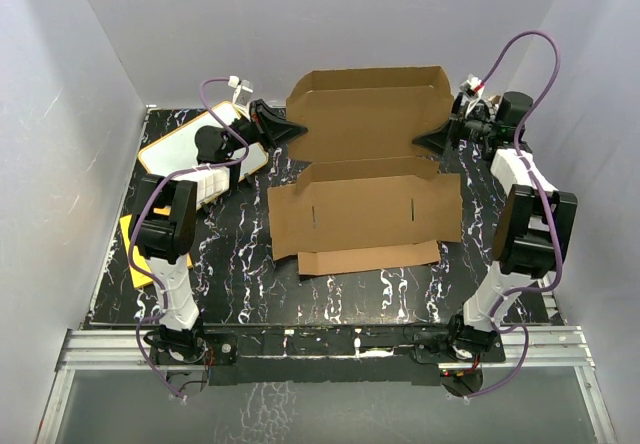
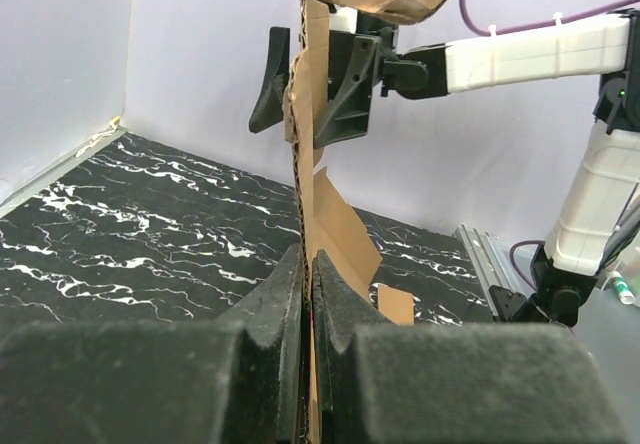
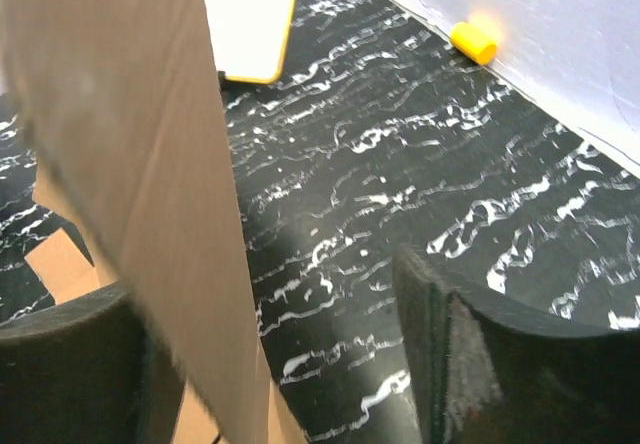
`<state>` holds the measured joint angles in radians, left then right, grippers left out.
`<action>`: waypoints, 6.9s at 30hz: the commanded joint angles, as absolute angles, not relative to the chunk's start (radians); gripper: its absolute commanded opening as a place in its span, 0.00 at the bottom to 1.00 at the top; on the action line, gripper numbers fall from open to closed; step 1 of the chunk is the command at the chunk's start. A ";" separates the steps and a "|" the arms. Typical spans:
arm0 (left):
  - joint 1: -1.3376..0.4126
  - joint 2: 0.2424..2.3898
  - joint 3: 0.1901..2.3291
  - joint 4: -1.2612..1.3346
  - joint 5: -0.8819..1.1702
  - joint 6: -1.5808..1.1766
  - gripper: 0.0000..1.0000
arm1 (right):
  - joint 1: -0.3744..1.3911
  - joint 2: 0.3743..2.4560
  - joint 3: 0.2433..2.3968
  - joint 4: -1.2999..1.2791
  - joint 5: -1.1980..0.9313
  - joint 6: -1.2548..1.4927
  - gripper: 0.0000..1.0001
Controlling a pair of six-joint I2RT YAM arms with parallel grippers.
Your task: Fold the paper box
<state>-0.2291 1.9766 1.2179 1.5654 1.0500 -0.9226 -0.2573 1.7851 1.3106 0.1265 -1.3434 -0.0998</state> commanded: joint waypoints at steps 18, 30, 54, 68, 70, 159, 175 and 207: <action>-0.133 1.790 1.135 1.362 0.848 -0.754 0.32 | -0.253 1.994 1.396 1.641 -1.508 1.186 0.08; -0.063 1.272 0.930 0.718 0.590 -0.355 0.60 | -0.158 1.817 1.903 -0.033 -0.953 -0.138 0.08; -0.060 1.053 0.790 0.561 0.546 -0.285 0.60 | 0.220 2.031 2.194 -0.090 -0.380 -0.703 0.08; -0.060 1.016 0.755 0.551 0.541 -0.271 0.59 | 0.314 2.054 2.281 -0.077 -0.408 -0.776 0.08; -0.060 1.015 0.753 0.551 0.542 -0.272 0.59 | 0.316 2.059 2.292 -0.039 -0.433 -0.754 0.08; -0.060 1.091 0.670 0.666 0.615 -0.347 0.45 | 0.256 1.974 1.807 0.404 -0.710 -1.548 0.08; -0.060 1.099 0.663 0.695 0.620 -0.365 0.44 | 0.216 1.882 1.716 0.398 -0.744 -1.610 0.08; -0.060 1.090 0.659 0.698 0.621 -0.374 0.43 | 0.293 1.825 1.554 0.479 -0.793 -1.387 0.08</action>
